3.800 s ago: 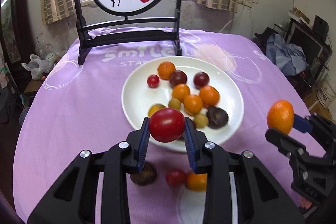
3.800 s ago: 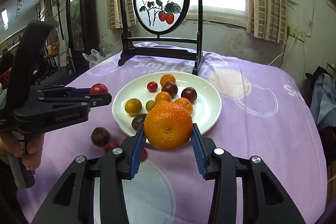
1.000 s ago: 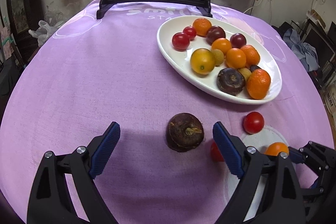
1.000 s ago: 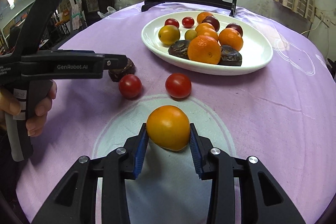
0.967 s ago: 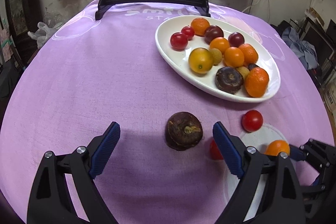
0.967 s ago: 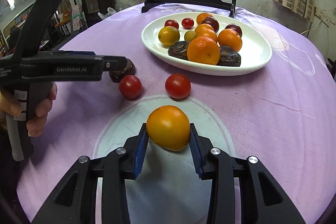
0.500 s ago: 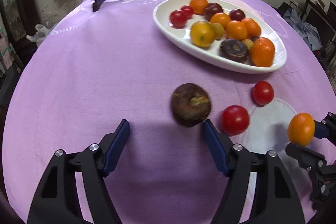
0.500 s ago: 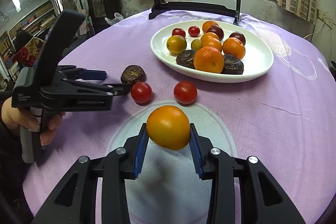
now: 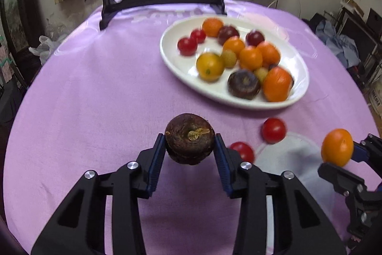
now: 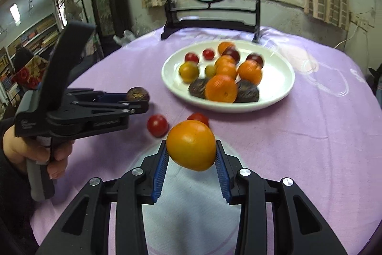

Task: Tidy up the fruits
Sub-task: 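Grasp the brown passion fruit with the left tool while the right tool holds the tomato, then release the passion fruit on the plate with the left tool while the right tool releases the tomato, then grasp a red cherry tomato with the left tool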

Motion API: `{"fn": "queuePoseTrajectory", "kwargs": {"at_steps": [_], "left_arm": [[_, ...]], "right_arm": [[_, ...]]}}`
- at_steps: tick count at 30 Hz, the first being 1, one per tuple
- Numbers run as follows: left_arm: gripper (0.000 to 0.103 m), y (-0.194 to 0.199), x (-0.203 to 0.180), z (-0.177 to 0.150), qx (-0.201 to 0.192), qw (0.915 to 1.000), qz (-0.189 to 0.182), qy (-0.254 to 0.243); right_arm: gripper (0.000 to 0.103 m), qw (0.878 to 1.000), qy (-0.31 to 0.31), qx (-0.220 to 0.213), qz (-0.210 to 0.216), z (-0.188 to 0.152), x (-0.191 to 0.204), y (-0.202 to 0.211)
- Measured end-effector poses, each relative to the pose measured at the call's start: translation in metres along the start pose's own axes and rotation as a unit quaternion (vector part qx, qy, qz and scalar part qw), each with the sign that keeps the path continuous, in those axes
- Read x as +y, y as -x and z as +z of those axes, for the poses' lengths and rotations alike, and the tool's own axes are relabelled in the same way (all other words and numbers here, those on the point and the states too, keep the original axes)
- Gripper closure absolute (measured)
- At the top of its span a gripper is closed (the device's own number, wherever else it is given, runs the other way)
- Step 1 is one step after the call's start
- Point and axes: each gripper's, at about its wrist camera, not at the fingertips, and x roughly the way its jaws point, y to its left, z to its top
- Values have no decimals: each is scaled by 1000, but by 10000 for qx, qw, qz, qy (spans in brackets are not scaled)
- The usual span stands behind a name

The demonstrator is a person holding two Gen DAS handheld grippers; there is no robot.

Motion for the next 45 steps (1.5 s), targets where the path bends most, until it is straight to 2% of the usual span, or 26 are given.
{"fn": "queuePoseTrajectory", "kwargs": {"at_steps": [3, 6, 9, 15, 22, 24, 25, 26, 27, 28, 33, 35, 37, 45], "left_arm": [[63, 17, -8, 18, -227, 9996, -130, -60], [63, 23, -17, 39, -428, 9989, -99, -136], [63, 17, -23, 62, -568, 9983, -98, -82], [63, -15, -21, 99, -463, 9987, -95, 193], [63, -57, -15, 117, -219, 9990, -30, 384], [62, -67, -14, 119, -154, 9990, 15, 410], [56, -70, -13, 120, -153, 9989, 22, 450], [48, -71, -11, 120, -194, 9985, 48, 502], [32, -70, -10, 120, -254, 9981, 103, 543], [28, -66, -10, 119, -349, 9976, 167, 573], [28, -52, -6, 111, -350, 9979, 140, 527], [24, -45, -4, 106, -344, 9976, 130, 594], [21, -35, -1, 97, -380, 9970, 89, 666], [20, -1, -6, 49, -433, 9977, 31, 524]], "right_arm": [[64, 9994, -14, -275, -211, 12, -5, 9], [64, 9970, 356, -409, -547, 31, -4, 8], [64, 9948, 590, -515, -658, 52, -4, -1], [64, 9934, 642, -577, -751, 81, -12, -29], [64, 9961, 389, -222, -757, 95, -29, -76], [64, 9968, 326, -134, -717, 95, -32, -87], [64, 9973, 259, -106, -680, 96, -34, -91], [57, 9979, 205, -91, -614, 94, -36, -92], [44, 9981, 153, -107, -590, 94, -38, -93], [41, 9973, 112, -216, -700, 93, -38, -90], [40, 9963, 0, -348, -782, 85, -43, -74], [40, 9964, -75, -367, -761, 80, -45, -64], [39, 9965, -122, -368, -736, 73, -48, -53], [38, 9978, -181, -210, -604, 36, -42, -22]]}}
